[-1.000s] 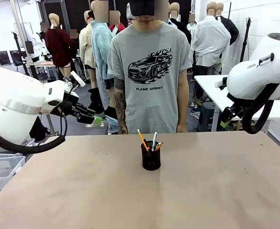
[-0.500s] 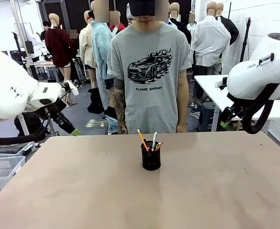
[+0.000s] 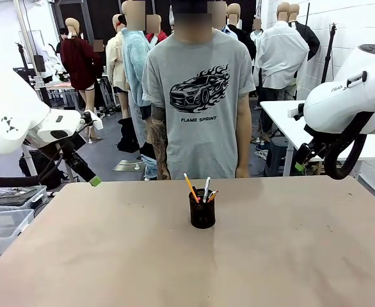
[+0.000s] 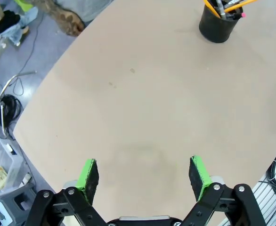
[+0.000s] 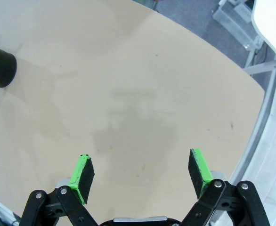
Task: Place the pens into the pen holder.
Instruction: Pick up a writing instrument from the table and place it into the Pen holder.
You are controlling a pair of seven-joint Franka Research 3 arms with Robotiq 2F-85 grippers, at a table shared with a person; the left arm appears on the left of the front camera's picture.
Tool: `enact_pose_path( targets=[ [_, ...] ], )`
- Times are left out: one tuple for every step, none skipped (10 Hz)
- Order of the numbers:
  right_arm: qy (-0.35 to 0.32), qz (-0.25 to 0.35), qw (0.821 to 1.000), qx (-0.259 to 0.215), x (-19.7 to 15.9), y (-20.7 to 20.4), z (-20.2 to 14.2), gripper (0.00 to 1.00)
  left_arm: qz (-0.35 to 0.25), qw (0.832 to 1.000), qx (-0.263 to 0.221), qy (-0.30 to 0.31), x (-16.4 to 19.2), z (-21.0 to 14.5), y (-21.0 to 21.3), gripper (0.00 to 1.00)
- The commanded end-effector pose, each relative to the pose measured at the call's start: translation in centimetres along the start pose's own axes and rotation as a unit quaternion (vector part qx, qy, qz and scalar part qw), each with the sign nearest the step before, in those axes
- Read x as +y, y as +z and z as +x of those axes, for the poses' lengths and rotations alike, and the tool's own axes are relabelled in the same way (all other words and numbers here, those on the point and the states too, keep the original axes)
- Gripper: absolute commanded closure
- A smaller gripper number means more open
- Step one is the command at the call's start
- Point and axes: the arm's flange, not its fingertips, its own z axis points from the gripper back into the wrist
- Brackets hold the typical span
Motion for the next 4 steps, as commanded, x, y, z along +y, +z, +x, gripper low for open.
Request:
enact_pose_path(
  targets=[
    [0.001,-0.007,1.0,0.002,-0.03,0.04,-0.01,0.0,0.006,1.0,-0.006,-0.001,0.25,0.0,-0.14,0.0],
    [0.001,-0.007,1.0,0.002,-0.03,0.04,-0.01,0.0,0.006,1.0,-0.006,-0.001,0.25,0.0,-0.14,0.0],
    [0.001,-0.007,1.0,0.002,-0.03,0.04,-0.01,0.0,0.006,1.0,-0.006,-0.001,0.25,0.0,-0.14,0.0],
    [0.001,-0.007,1.0,0.002,-0.03,0.04,-0.01,0.0,0.006,1.0,-0.006,-0.001,0.25,0.0,-0.14,0.0]
  ],
)
